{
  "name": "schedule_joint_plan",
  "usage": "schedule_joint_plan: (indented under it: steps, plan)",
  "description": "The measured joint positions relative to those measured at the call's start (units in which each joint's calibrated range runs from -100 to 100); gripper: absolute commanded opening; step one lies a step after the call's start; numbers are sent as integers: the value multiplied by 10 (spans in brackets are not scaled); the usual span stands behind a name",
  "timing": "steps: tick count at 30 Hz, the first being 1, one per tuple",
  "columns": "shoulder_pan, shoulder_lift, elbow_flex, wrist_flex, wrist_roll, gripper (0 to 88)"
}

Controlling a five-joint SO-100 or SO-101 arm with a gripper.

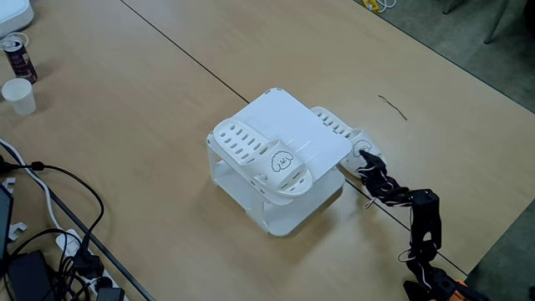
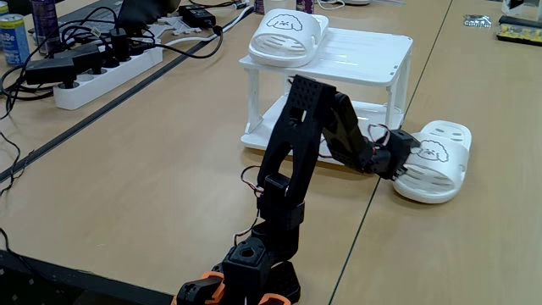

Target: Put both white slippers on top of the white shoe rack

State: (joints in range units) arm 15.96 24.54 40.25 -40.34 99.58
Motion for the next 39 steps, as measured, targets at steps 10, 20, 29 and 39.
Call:
schedule_joint_plan:
  steps: [10,20,29,39]
  plan:
    - [12,-1,-1,0,0,219]
    - [31,28,-66,0,0,219]
    - [5,30,-70,0,0,218]
    - [1,30,-70,0,0,213]
